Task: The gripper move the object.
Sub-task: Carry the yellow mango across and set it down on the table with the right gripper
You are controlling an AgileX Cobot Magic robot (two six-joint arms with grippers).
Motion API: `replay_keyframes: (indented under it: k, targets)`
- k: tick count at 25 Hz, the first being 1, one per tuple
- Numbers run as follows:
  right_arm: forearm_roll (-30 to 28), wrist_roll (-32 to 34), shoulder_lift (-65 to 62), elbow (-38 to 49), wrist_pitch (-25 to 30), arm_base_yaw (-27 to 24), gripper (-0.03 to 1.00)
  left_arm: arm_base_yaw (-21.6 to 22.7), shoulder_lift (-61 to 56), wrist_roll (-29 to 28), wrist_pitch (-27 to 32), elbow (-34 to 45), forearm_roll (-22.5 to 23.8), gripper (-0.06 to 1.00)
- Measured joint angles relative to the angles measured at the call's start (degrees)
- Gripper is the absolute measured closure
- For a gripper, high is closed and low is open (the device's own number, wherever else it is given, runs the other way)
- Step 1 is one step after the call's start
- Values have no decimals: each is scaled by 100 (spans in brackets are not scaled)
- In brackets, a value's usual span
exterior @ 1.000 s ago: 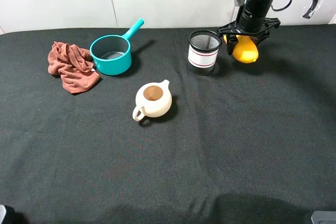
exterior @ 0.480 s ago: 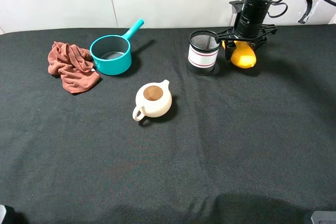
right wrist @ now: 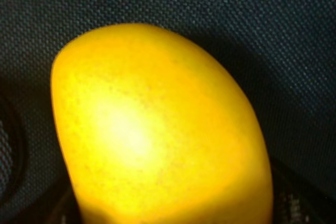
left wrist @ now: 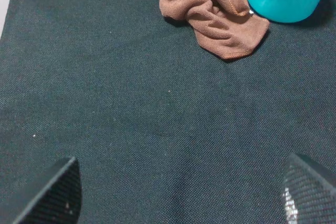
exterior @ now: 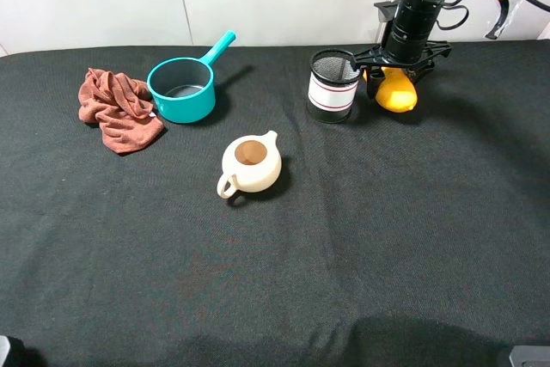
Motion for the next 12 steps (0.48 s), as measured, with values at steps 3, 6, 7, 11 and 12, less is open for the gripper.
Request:
replay_keyframes:
  k: [3,6,7,11,12]
  targets:
    - [0,0,0,0,20,0,50,0,0,0,0,0,0,18]
    - [-6,0,-5,0,38,0,50,0,0,0,0,0,0,18]
    - [-12,0,-5,-5,55,0,50,0,0,0,0,0,0,18]
    - [-49,-16,-5,-67,128,0,50,0,0,0,0,0,0,18]
    - [-56,-22,-5,-67,128,0,50,0,0,0,0,0,0,18]
